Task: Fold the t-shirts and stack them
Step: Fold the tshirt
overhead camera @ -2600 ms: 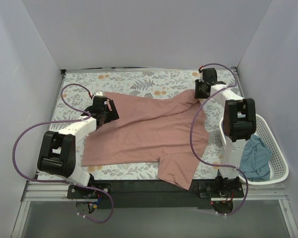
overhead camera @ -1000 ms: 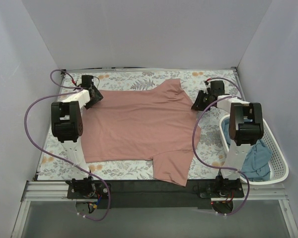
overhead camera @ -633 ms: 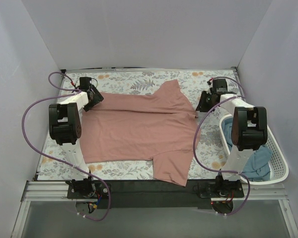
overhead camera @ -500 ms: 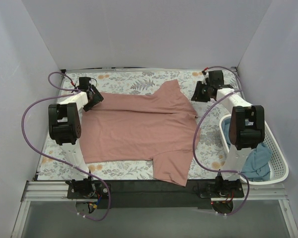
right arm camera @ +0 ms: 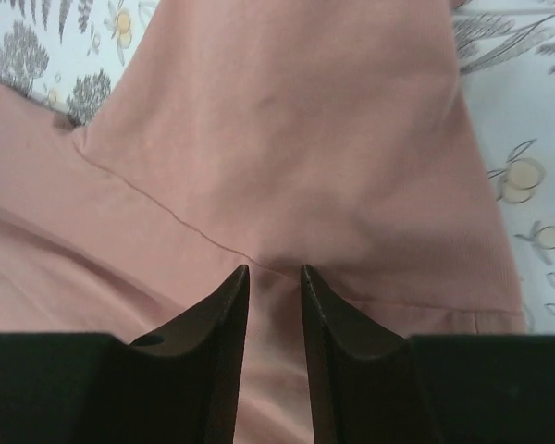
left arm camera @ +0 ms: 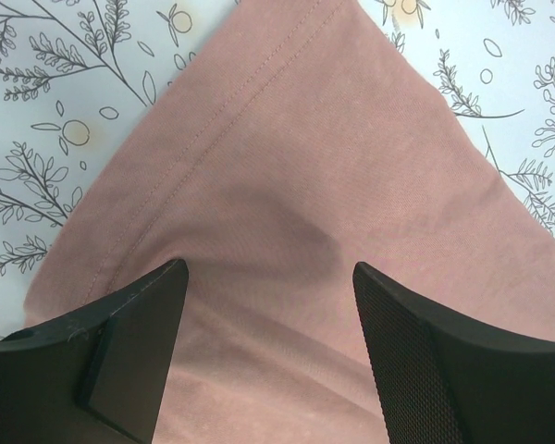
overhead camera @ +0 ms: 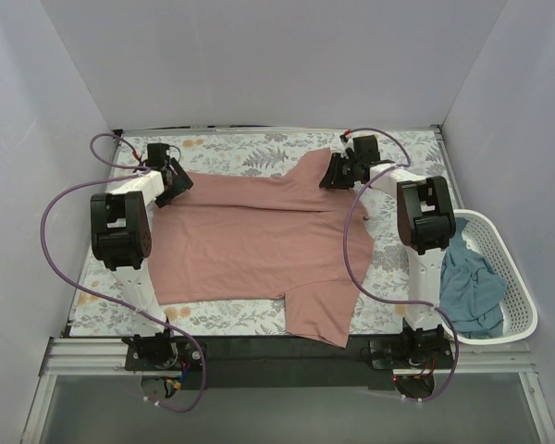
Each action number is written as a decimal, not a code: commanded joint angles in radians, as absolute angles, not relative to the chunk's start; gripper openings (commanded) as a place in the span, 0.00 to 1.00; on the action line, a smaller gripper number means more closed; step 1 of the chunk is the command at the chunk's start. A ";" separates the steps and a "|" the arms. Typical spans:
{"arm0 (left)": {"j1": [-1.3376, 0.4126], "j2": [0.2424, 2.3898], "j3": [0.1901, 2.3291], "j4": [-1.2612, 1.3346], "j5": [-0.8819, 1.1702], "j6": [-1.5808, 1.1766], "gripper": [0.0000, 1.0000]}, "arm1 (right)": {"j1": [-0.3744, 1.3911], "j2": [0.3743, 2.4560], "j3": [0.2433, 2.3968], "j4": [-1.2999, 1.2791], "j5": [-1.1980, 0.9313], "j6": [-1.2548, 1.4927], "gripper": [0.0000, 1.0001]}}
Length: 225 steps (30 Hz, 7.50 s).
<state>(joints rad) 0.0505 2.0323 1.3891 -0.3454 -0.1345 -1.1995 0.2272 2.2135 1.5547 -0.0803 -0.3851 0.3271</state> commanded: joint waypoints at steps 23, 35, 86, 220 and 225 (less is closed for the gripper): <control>0.054 2.234 1.609 -0.333 0.072 -1.164 0.84 | 0.037 2.491 2.019 -0.049 -0.468 0.368 0.39; 0.041 1.863 1.416 -0.272 0.023 -1.140 0.85 | 0.066 2.042 1.577 -0.144 -0.319 0.249 0.39; -0.040 1.481 1.044 -0.466 -0.236 -1.292 0.85 | 0.139 1.700 1.289 -0.453 0.078 0.167 0.45; 0.051 1.506 1.020 -0.511 -0.476 -1.462 0.00 | 0.147 1.727 1.396 -0.624 -0.038 0.172 0.01; 0.051 1.615 1.058 -0.469 -0.471 -1.460 0.00 | 0.129 1.819 1.460 -0.623 -0.048 0.163 0.01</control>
